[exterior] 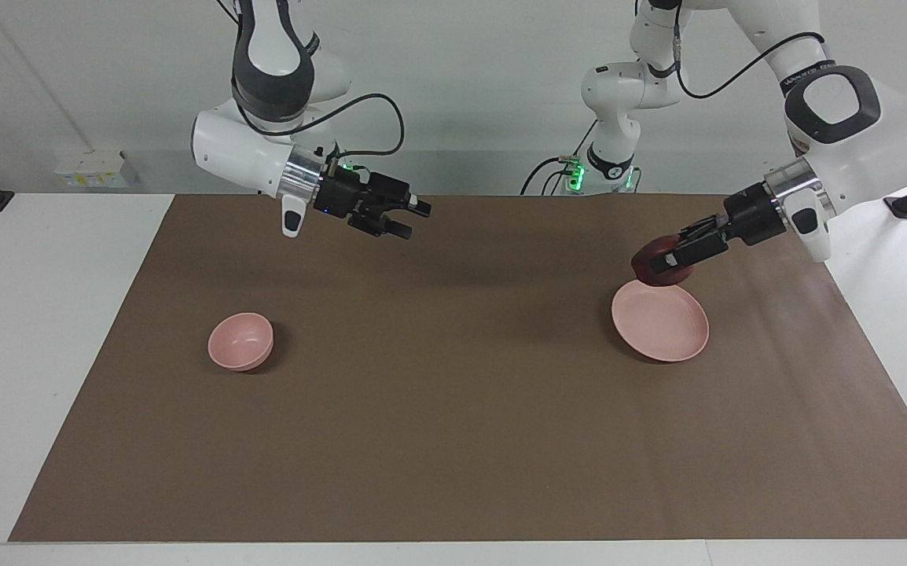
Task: Move apple from plate to bowl
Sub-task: 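Lift the apple with the left gripper while the right gripper reaches inward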
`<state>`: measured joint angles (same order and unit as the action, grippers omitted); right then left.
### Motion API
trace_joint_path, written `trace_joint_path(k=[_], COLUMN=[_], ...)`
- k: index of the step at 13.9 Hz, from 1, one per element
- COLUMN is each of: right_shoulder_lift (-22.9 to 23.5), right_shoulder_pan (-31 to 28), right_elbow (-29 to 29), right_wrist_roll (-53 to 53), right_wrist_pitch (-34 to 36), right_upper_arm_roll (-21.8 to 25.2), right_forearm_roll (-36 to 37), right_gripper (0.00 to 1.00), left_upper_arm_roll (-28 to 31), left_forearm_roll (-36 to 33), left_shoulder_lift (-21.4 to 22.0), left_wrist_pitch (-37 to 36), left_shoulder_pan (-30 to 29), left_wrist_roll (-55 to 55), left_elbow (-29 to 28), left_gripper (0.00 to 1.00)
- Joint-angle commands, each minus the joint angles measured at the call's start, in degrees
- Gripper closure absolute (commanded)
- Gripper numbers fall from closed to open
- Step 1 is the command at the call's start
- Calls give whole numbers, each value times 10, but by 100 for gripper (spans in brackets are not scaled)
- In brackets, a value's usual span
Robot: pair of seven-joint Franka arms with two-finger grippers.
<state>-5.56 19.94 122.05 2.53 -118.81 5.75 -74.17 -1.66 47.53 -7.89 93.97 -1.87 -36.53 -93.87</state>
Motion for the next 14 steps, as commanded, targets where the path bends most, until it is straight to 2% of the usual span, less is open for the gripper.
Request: trace_joint_path(k=[1,4,7,10,14], right_shoulder_lift=[-15,-15,-15,-16,-18], right_shoulder_pan=[28,41,60,63,63], right_elbow=[12,11,6,0,-11], right_wrist_roll=[-53,-76,-77,-77,-80], right_wrist_pitch=[-28,-34,-49,-53,-53], right_upper_arm_roll=[-3,-4,-4,-5,-5], right_forearm_roll=[-19,-26,-78,-123,-126], right_gripper=[0,0,0,0,0], left_upper_arm_roll=[-8,-14,-35,-38,-38], left_forearm_roll=[33,90,116,154,249], left_shoulder_lift=[-4,-1,7,38,82], left_wrist_pitch=[-33,-34,-32,-27,-27], left_shoulder_pan=[8,14,20,44,49], left_wrist_roll=[-66,-189,-231,-253,-301], left_elbow=[11,1,-11,-61,-134], left_gripper=[100,100,100,100,100])
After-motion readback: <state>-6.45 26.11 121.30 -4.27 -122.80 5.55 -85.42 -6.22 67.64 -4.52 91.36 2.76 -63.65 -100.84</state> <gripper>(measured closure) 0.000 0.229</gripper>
